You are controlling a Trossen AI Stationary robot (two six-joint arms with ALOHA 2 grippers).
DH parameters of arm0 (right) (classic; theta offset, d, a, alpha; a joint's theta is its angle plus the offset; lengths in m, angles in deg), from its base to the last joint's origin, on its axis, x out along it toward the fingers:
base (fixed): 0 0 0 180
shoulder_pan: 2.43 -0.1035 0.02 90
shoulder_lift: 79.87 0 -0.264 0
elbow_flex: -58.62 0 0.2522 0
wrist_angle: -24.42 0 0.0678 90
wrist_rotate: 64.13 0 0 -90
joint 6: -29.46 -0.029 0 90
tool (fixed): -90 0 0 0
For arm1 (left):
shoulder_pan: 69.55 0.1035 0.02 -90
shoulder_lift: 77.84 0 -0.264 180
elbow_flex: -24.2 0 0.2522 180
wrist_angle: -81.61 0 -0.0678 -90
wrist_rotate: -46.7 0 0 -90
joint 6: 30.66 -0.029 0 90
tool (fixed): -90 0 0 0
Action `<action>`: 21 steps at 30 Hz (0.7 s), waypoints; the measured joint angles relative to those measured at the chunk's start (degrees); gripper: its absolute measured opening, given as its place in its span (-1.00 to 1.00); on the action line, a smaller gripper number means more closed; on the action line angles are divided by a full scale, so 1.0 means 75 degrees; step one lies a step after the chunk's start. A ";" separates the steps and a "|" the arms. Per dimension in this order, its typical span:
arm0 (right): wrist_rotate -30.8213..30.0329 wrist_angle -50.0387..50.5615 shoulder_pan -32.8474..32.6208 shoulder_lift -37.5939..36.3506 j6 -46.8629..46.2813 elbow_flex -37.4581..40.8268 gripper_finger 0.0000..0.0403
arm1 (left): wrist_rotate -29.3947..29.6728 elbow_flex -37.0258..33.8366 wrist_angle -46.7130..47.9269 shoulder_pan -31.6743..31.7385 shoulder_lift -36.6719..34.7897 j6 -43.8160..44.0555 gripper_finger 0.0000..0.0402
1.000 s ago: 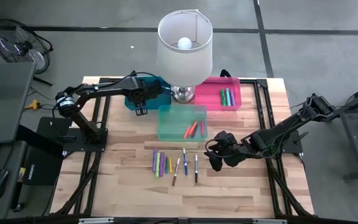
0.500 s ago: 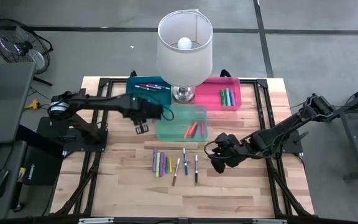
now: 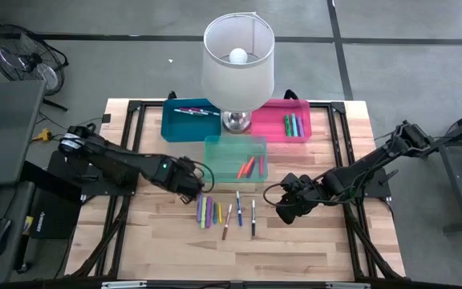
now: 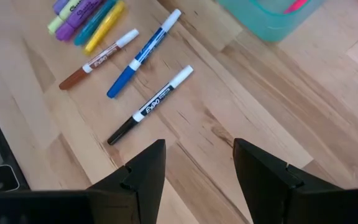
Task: Pick & Place Markers
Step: Put the violet highlighter pen into the red bin
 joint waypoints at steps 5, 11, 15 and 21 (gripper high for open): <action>-0.0026 0.0016 0.0001 0.0000 0.0014 0.0000 -0.12 | -0.0284 -0.0009 -0.0591 -0.0343 0.0026 0.2198 -0.32; -0.0060 0.0020 0.0003 0.0000 0.0103 0.0000 -0.12 | -0.0763 0.0003 -0.1663 -0.0321 0.0200 0.2910 -0.32; -0.0082 0.0017 0.0000 0.0000 0.0131 0.0000 -0.12 | -0.1177 0.0000 -0.2064 -0.0323 0.0576 0.2967 -0.32; -0.0114 0.0004 0.0000 0.0000 0.0202 0.0000 -0.12 | -0.1621 -0.0007 -0.2442 -0.0320 0.1426 0.2992 -0.32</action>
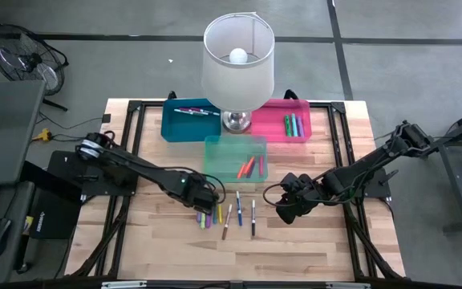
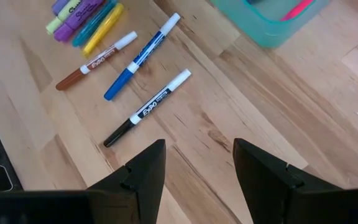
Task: Pick & Place Markers
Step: Put the violet highlighter pen into the red bin
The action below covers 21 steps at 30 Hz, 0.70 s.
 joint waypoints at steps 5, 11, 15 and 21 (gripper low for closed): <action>0.0057 -0.0036 0.0002 0.0000 0.0114 0.0000 -0.12 | -0.0263 -0.0011 -0.0422 0.0000 0.0478 -0.0029 -0.32; 0.0074 -0.0048 -0.0037 0.0000 0.0217 -0.0007 -0.12 | -0.0442 -0.0023 -0.0673 0.0003 0.0919 0.0010 -0.32; 0.0089 -0.0045 -0.0050 0.0000 0.0271 -0.0009 -0.12 | -0.0450 -0.0007 -0.0763 0.0003 0.1021 0.0027 -0.32; 0.0117 -0.0024 -0.0060 0.0003 0.0297 -0.0006 -0.12 | -0.0454 0.0013 -0.0964 0.0003 0.1240 0.0162 -0.32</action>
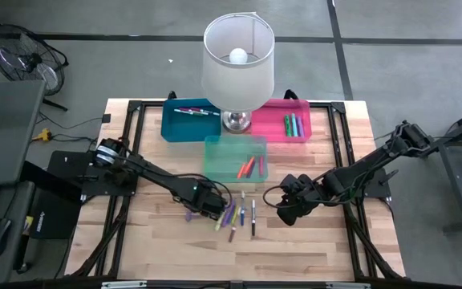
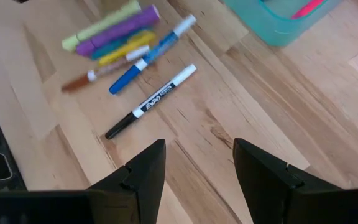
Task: Pick & Place Markers
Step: Put the violet highlighter pen into the red bin
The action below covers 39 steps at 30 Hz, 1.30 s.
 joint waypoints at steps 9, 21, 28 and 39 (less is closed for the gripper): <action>0.0000 0.0015 -0.0010 0.0000 0.0147 0.0000 -0.12 | 0.0019 -0.0013 -0.0075 0.0000 0.0003 0.0000 -0.32; -0.0021 0.0011 -0.0010 0.0000 0.0146 0.0000 -0.12 | 0.0548 -0.0006 0.2728 -0.0226 -0.1008 0.0735 -0.32; -0.0058 -0.0023 -0.0010 0.0000 0.0145 0.0000 -0.12 | 0.0780 -0.0186 0.4054 -0.0882 -0.1595 0.1987 -0.32; -0.0058 -0.0041 -0.0010 0.0000 0.0177 0.0000 -0.12 | -0.0409 -0.2784 0.2609 -0.2155 -0.2974 0.4820 -0.32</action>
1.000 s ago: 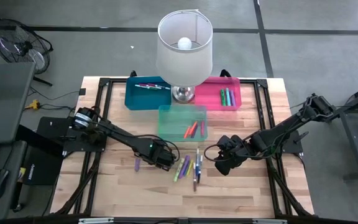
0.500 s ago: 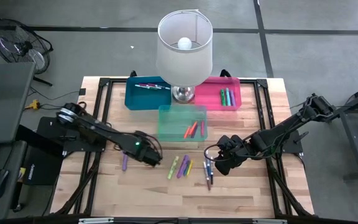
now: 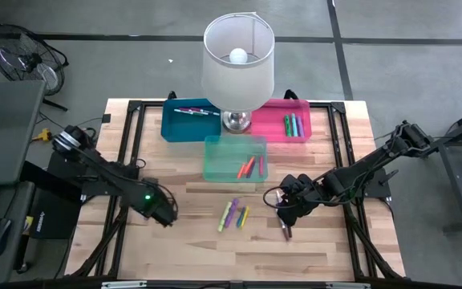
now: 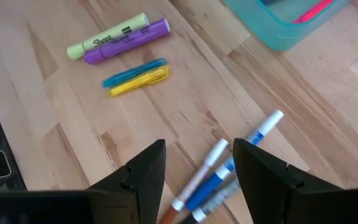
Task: Pick & Place Markers
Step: Put the violet highlighter pen into the red bin
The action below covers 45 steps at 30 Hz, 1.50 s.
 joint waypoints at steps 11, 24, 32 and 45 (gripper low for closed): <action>0.0000 0.0000 0.0006 0.0000 0.0144 0.0000 -0.12 | -0.0936 -0.2197 -0.2409 0.0009 -0.0728 0.0454 -0.32; -0.0181 -0.0032 0.0009 0.0000 -0.0005 0.0000 -0.12 | -0.0910 -0.2369 -0.2901 0.0013 -0.0719 0.0211 -0.55; -0.0213 -0.0032 0.0009 0.0000 -0.0031 0.0000 -0.12 | -0.0911 -0.2369 -0.2813 0.0010 -0.0704 -0.0306 -0.72; 0.0055 0.2096 -0.0300 -0.0691 -0.0834 0.0003 -0.12 | -0.0271 -0.1873 -0.2549 -0.0007 -0.0810 -0.2240 -0.72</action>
